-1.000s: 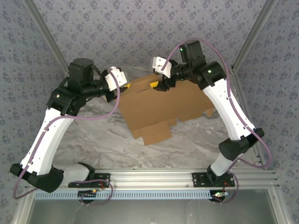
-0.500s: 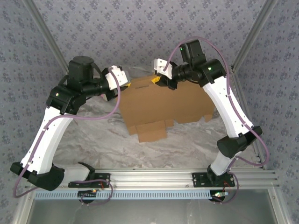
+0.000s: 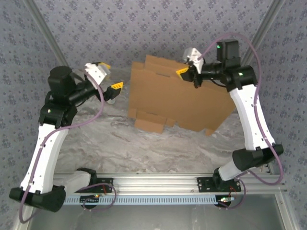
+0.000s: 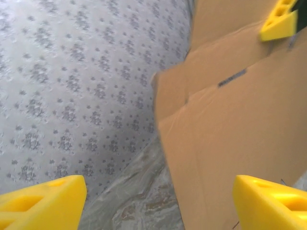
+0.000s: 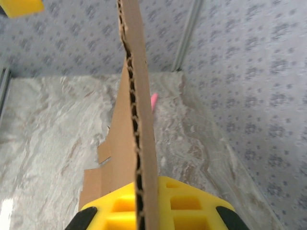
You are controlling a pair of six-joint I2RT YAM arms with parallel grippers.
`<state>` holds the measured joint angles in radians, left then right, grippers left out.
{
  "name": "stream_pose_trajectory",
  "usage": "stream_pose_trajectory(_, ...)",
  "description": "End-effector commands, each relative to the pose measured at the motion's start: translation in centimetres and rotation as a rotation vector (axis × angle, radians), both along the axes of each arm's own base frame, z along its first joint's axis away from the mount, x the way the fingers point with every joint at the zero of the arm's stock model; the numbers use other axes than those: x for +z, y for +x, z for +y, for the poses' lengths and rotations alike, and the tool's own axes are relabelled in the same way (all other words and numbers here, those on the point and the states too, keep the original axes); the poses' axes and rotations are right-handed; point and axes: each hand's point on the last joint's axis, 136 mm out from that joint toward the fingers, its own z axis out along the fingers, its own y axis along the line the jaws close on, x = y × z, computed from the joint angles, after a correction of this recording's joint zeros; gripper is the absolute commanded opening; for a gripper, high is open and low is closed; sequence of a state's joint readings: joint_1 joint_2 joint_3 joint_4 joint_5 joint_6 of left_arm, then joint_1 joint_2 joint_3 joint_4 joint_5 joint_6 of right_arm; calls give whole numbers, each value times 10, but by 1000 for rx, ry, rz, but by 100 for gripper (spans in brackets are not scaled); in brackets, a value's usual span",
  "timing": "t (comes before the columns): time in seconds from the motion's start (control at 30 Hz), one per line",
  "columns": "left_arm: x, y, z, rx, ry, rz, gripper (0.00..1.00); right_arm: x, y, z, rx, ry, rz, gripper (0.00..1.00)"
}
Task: Fold the paper box
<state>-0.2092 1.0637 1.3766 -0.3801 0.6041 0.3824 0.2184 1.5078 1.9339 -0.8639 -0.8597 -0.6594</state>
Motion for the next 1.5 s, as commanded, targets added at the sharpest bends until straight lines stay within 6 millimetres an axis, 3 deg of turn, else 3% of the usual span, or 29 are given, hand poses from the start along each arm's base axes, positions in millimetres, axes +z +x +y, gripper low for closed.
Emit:
stream_pose_trajectory(0.0,2,0,-3,-90,-166,18,81,42,-26,-3,47,138,-15,0)
stream_pose_trajectory(0.23,-58,25,-12,-170,-208,171,85,67,-25,-25,-16,234,20,0)
stream_pose_trajectory(0.4,-76,40,-11,-187,-213,230,88,73,-28,-32,-21,257,24,0)
stream_pose_trajectory(0.73,-113,38,-17,-286,-216,326,83,82,-31,-36,-16,291,3,0)
stream_pose_trajectory(1.13,-129,33,-18,-370,-223,386,46,85,-30,-38,-20,302,-4,0)
stream_pose_trajectory(1.33,-126,30,-18,-382,-217,376,24,83,-28,-40,-28,303,-1,0)
stream_pose_trajectory(1.47,-116,25,-17,-381,-212,361,14,78,-22,-43,-54,297,4,0)
